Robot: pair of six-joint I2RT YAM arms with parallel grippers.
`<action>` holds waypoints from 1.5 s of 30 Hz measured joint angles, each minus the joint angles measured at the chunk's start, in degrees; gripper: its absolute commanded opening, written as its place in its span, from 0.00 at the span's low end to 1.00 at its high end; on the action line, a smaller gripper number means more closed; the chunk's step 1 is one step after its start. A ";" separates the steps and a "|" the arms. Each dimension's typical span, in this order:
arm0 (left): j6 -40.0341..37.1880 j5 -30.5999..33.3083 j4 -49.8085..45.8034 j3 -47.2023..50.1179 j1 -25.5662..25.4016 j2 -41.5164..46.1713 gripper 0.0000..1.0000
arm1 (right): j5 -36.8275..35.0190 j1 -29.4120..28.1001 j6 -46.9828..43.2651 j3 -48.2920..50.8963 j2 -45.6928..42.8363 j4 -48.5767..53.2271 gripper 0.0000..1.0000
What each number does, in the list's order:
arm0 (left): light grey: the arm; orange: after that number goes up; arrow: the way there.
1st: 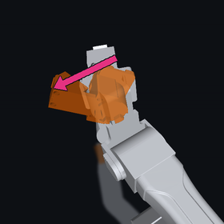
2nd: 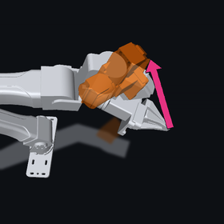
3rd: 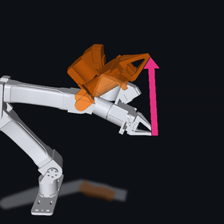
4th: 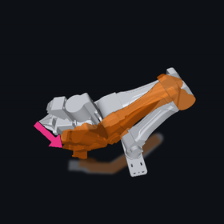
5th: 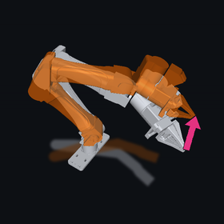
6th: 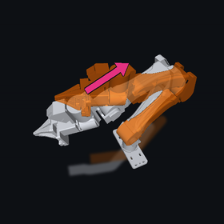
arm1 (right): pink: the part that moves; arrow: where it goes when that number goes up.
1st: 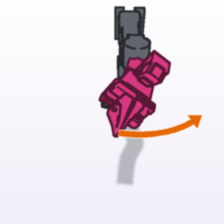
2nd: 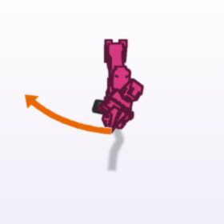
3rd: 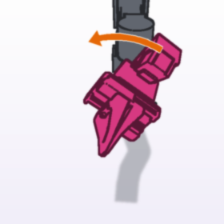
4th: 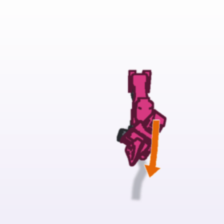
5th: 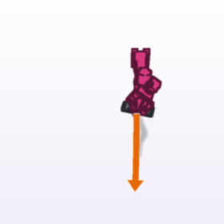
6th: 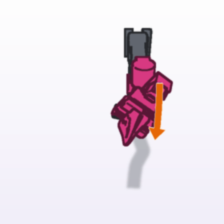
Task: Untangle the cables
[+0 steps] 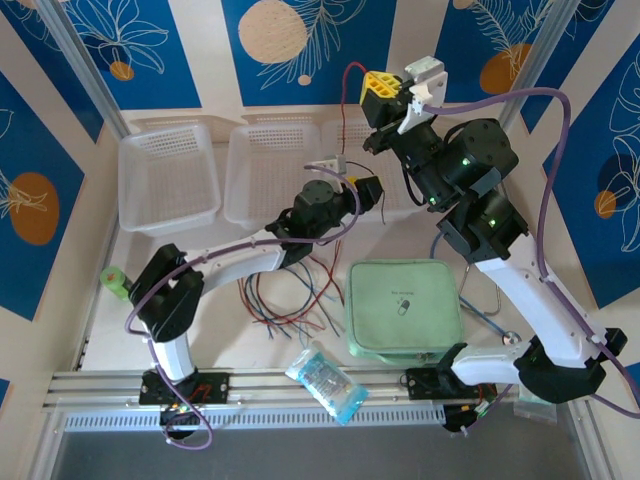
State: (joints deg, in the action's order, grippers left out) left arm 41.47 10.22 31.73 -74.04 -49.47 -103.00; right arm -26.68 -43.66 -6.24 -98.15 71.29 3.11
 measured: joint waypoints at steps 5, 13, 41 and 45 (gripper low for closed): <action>-3.26 0.00 7.30 -1.95 0.09 -2.64 0.70 | -0.15 -0.26 -0.02 -0.04 -0.02 -0.11 0.00; -5.16 2.49 12.04 -2.29 0.28 -2.97 0.00 | -0.20 -0.20 -1.31 -0.59 -0.02 -0.15 0.00; -20.24 -16.90 -59.10 0.98 9.57 31.47 0.00 | 3.43 28.06 0.94 0.33 -3.21 4.15 0.00; -21.68 -18.73 -64.92 1.01 14.32 35.56 0.00 | 4.35 28.83 0.92 0.35 -3.21 5.03 0.00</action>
State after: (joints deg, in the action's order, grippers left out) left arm 19.79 -8.51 -33.19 -73.03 -35.16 -67.44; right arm -22.33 -14.83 -5.32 -97.80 68.07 8.14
